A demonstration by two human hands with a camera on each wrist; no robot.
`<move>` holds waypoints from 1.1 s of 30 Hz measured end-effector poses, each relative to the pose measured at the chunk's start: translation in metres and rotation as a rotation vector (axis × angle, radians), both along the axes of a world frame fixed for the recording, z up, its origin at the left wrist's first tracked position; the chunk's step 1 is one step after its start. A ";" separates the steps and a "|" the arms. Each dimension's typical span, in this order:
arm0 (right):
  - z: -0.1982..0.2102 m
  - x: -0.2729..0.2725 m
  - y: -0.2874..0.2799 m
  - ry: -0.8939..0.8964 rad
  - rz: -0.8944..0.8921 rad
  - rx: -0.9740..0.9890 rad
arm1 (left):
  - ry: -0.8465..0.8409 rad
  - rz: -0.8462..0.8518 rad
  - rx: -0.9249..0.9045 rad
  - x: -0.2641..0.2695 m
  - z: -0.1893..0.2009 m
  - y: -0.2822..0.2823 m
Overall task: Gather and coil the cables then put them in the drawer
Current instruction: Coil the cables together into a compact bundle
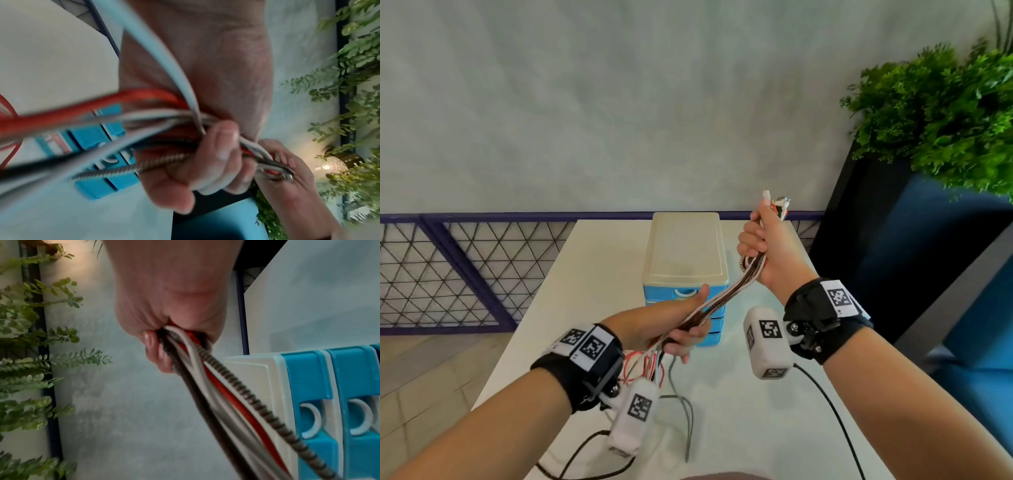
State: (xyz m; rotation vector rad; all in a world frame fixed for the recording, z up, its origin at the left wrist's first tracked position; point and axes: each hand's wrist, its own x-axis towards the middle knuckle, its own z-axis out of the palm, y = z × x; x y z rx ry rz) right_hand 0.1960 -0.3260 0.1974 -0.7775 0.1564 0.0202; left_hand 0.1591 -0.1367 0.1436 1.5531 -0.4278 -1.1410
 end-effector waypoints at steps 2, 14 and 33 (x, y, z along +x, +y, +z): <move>0.000 0.000 -0.005 0.003 -0.011 0.010 | -0.017 0.038 0.051 0.001 -0.001 0.008; -0.012 -0.002 -0.001 0.092 0.119 -0.382 | -0.686 0.495 0.339 0.016 0.009 0.010; -0.021 -0.038 0.021 0.143 0.946 -0.236 | -1.653 0.278 0.339 0.022 0.027 0.010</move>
